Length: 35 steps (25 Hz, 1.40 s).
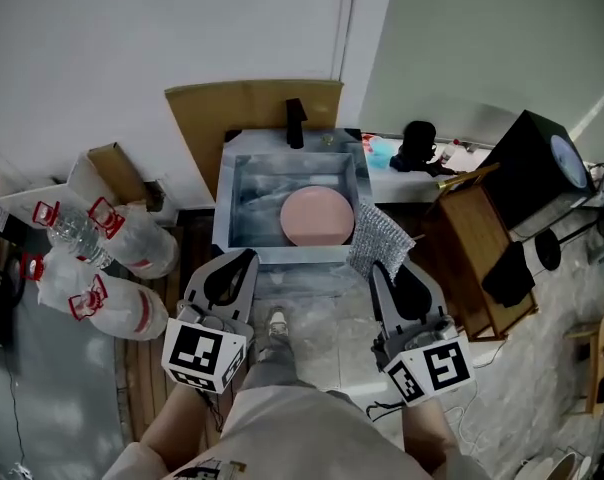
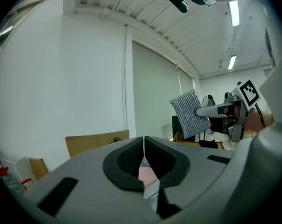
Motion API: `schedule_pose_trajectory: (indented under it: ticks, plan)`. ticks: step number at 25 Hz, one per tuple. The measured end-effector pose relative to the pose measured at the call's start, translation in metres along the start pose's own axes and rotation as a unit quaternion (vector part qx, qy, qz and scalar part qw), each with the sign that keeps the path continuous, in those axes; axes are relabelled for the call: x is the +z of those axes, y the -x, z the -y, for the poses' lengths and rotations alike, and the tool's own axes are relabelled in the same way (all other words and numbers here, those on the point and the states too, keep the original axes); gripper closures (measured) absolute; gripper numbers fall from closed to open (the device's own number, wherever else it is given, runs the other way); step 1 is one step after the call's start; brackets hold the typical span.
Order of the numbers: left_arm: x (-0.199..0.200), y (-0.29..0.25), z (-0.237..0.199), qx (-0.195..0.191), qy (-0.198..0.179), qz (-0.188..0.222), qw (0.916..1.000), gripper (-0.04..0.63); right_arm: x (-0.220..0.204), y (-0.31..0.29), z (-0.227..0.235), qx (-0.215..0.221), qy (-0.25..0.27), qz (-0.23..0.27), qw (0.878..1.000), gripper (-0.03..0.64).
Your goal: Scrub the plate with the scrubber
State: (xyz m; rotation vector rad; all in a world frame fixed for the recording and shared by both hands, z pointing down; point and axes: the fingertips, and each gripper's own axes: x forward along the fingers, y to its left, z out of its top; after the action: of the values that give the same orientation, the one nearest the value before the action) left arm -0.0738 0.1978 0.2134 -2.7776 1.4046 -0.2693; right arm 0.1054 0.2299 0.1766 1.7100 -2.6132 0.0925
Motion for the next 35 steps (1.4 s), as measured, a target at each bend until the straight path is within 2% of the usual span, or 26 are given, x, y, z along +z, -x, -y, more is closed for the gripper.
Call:
schedule_pose_trajectory:
  ticks: [10,13,17,25,35]
  plan:
    - [-0.062,-0.133,-0.099,-0.039,0.049,-0.075,0.9952,0.571,-0.060,-0.162,0.039,-0.009,-0.031,-0.093,0.995,0.511]
    - [-0.086,-0.166,-0.124,-0.049,0.073,-0.100,0.9911,0.571,-0.093,-0.200,0.047,-0.011,-0.045,-0.136,0.990,0.511]
    - [-0.121,-0.199,-0.148,-0.059,0.084,-0.130,0.9862,0.571,-0.145,-0.235,0.056,-0.015,-0.080,-0.190,0.978,0.511]
    - [-0.204,-0.249,-0.159,-0.088,0.135,-0.202,0.9660,0.571,-0.231,-0.285,0.065,-0.002,-0.101,-0.274,0.956,0.511]
    - [-0.293,-0.285,-0.141,-0.105,0.176,-0.286,0.9360,0.571,-0.325,-0.316,0.074,0.027,-0.125,-0.355,0.926,0.511]
